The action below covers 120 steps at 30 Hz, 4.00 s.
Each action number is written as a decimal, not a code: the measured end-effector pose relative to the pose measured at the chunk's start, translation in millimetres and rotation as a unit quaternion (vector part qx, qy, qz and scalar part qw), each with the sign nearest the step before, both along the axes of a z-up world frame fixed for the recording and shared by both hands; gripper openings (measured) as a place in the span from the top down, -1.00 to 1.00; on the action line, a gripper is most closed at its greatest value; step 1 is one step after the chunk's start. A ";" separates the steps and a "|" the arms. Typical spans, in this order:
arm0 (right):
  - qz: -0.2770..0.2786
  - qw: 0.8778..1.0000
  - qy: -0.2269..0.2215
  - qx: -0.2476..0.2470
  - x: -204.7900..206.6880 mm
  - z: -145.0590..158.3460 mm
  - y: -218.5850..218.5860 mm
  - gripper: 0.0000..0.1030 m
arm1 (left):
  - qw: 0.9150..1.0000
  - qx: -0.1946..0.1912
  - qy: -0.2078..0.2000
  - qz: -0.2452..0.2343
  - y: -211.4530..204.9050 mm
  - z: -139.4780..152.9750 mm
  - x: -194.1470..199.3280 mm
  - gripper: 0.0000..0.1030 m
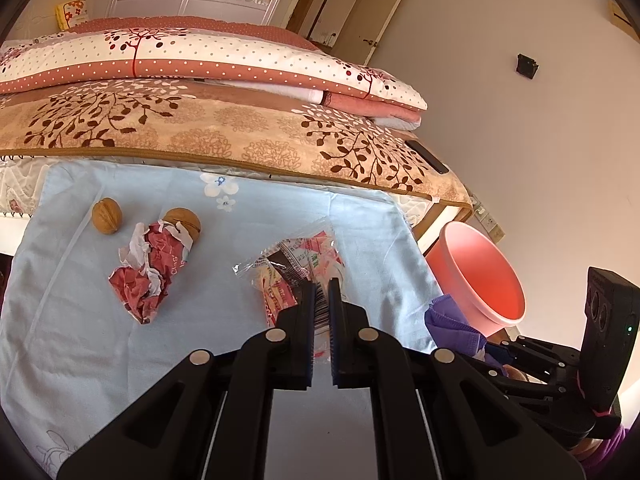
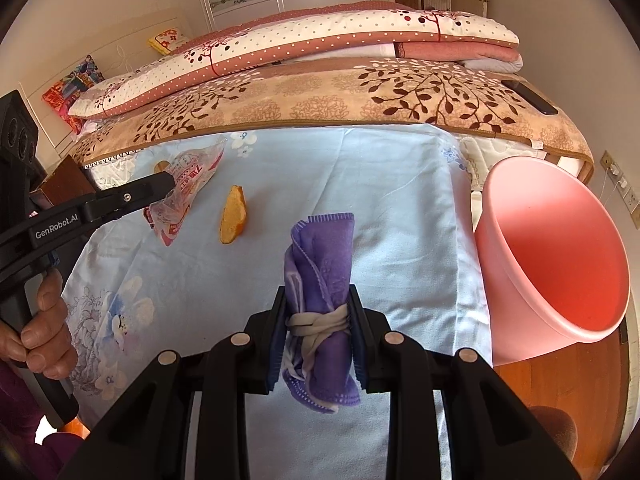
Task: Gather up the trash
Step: 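Carry the cloth bundle and wrapper over the pink bucket and open both tools, then move both tools back over the remaining trash on the sheet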
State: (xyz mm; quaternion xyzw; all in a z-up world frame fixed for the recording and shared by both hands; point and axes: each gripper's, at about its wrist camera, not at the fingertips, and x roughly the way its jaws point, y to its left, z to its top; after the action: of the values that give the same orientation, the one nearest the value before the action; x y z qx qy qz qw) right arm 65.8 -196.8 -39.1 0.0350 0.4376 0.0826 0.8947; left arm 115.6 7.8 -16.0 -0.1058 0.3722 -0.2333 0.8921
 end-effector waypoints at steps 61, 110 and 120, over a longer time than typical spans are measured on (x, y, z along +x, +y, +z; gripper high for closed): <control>-0.272 0.961 -0.052 -0.003 4.3 -10.1 -252.5 0.46 | 0.980 0.014 -0.024 -0.198 -291.9 -20.0 6.5 0.89; -0.144 0.983 -0.110 0.021 -10.5 34.8 -111.9 0.04 | 0.995 0.049 -0.083 -0.029 -130.8 26.9 -25.6 0.33; -0.089 0.991 -0.098 0.016 3.9 25.7 -56.6 0.04 | 0.993 0.069 -0.089 0.021 -77.8 22.2 -28.0 0.33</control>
State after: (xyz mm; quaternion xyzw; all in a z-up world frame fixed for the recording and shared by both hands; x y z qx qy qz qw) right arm 69.7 -253.4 -13.4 0.0798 0.3413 0.0122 0.9365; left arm 87.6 -70.0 6.1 -0.0309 0.3045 -0.1964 0.9315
